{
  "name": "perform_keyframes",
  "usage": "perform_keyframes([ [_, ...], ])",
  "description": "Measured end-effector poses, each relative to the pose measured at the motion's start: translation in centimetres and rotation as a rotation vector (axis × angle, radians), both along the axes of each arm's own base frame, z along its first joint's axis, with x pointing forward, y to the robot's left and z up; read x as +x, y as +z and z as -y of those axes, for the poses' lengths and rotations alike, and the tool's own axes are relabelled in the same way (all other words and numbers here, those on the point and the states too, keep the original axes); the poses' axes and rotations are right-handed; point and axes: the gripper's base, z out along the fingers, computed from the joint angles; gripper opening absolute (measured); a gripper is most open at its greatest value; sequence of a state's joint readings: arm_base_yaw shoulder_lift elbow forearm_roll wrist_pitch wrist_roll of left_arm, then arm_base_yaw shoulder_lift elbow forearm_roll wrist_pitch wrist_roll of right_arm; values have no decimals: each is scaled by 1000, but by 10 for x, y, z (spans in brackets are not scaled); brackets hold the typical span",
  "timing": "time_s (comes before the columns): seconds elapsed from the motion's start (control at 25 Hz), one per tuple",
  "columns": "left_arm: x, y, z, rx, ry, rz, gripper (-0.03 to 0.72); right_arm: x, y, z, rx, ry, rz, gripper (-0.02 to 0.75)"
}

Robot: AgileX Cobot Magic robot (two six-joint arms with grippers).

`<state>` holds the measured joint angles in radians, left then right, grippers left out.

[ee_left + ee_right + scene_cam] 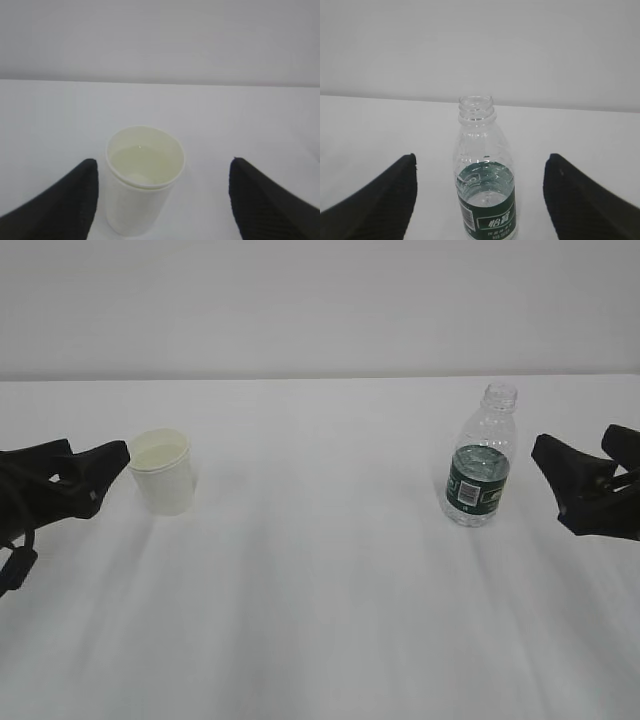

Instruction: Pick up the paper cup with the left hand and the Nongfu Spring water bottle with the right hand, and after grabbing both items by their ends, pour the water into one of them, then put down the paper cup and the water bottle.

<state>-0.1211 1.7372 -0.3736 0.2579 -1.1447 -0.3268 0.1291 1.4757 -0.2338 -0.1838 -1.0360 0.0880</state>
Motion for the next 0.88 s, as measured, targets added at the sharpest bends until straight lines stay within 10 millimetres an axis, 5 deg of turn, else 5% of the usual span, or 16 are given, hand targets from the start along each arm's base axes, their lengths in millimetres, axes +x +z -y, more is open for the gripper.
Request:
perform_keyframes([
  [0.88, -12, 53, -2, -40, 3, 176, 571, -19, 29, 5, -22, -22, 8, 589],
])
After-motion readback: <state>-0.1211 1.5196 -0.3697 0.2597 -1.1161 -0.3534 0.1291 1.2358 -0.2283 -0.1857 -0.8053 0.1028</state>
